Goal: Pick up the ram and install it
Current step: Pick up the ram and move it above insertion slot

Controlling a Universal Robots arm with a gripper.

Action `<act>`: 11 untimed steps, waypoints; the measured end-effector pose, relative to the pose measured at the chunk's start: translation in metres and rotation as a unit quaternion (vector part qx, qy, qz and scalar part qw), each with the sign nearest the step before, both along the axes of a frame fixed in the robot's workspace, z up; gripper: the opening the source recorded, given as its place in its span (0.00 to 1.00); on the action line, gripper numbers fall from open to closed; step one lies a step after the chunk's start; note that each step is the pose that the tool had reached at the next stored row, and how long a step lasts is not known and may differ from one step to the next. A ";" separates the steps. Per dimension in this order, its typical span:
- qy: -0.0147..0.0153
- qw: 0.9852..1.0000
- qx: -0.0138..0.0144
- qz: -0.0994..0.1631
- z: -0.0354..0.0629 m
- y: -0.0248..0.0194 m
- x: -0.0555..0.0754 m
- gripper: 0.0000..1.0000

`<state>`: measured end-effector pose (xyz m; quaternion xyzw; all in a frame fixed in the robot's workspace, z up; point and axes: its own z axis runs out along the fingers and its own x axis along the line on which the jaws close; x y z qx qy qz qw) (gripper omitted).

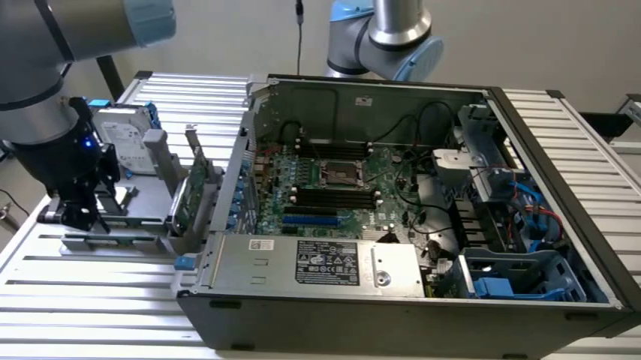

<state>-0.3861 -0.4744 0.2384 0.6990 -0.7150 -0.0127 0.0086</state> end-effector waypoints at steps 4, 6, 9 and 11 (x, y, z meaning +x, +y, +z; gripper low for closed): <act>0.000 1.000 0.001 -0.003 -0.0072 0.0000 0.000 0.44; 0.000 1.000 0.001 -0.004 -0.0108 -0.0002 0.000 0.44; 0.000 1.000 0.001 -0.005 -0.0164 -0.0007 0.000 0.44; 0.000 1.000 0.002 -0.005 -0.0200 -0.0012 0.000 0.44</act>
